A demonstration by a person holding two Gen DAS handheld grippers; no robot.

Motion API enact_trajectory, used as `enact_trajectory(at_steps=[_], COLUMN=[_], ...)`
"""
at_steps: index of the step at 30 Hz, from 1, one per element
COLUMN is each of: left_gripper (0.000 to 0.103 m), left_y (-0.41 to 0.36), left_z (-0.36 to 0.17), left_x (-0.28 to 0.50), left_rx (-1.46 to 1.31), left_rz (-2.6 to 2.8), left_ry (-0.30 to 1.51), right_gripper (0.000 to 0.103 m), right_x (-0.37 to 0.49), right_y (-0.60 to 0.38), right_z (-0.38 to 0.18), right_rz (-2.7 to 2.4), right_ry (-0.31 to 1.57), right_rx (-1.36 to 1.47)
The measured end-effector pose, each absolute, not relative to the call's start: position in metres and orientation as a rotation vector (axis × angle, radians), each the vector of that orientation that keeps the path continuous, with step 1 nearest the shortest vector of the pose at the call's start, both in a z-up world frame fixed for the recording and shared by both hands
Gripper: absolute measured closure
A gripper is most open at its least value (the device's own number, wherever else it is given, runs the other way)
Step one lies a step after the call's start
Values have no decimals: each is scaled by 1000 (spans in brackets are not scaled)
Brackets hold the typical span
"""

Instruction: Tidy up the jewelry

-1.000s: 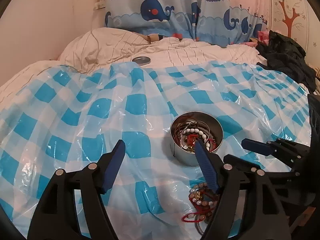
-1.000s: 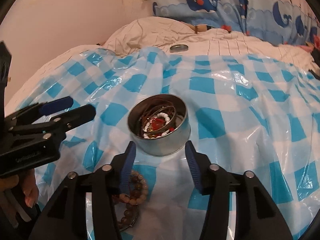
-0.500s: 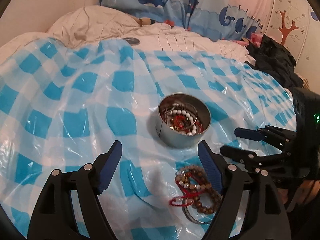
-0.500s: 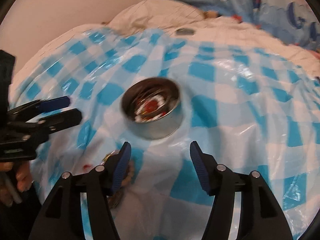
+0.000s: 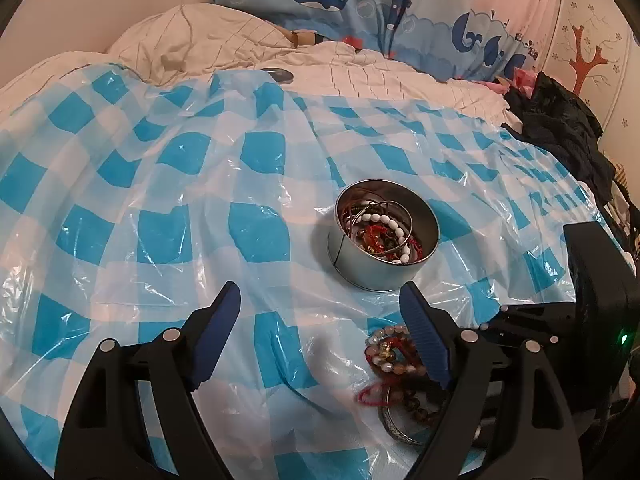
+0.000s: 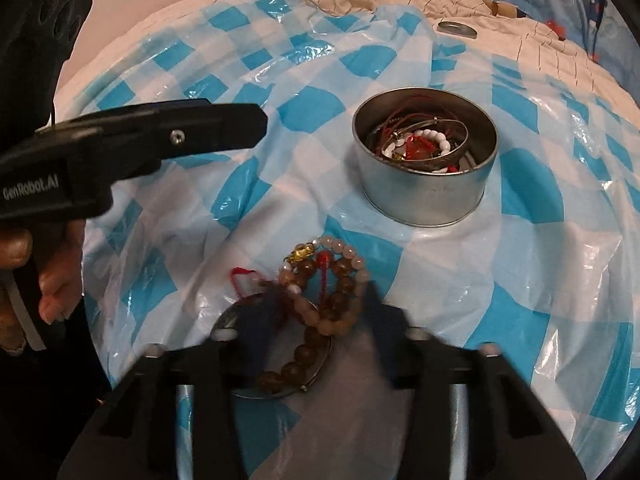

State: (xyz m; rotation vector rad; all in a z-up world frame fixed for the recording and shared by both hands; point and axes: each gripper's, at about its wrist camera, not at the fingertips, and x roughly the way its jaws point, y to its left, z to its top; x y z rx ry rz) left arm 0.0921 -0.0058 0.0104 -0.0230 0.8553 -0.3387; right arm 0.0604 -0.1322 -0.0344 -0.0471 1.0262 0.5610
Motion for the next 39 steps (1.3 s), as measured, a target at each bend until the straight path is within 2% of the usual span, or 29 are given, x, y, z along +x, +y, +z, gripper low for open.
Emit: enact_trajectory(at_steps=[1, 3, 11, 25, 29, 30, 31, 32, 36, 39], left_gripper=[25, 24, 24, 23, 22, 22, 22, 22, 22, 22], left_y=[-6, -5, -6, -6, -6, -6, -6, -6, -6, -6], left_z=[10, 10, 9, 9, 8, 8, 7, 7, 7, 7], left_x=[92, 92, 93, 94, 94, 94, 95, 95, 95, 95], left_rx=[-25, -28, -19, -21, -22, -23, -22, -22, -21, -23], left_rz=[-338, -333, -334, -326, -323, -322, -320, -320, -320, -319], left_ry=[855, 855, 860, 860, 860, 861, 862, 862, 861, 862], right_gripper=[89, 92, 92, 94, 93, 78, 51, 46, 46, 59], right_x=[61, 61, 61, 73, 75, 76, 76, 73, 59, 57], right_y=[-133, -135, -144, -200, -197, -188, -184, -176, -142, -129], right_z=[-34, -33, -22, 8, 8, 2, -1, -4, -11, -21], right_rz=[558, 546, 586, 649, 607, 639, 647, 647, 679, 662], right_ry=[1025, 1021, 992, 841, 865, 914, 933, 952, 962, 978], right_rx=[-49, -45, 36, 447, 378, 358, 338, 302, 110, 35])
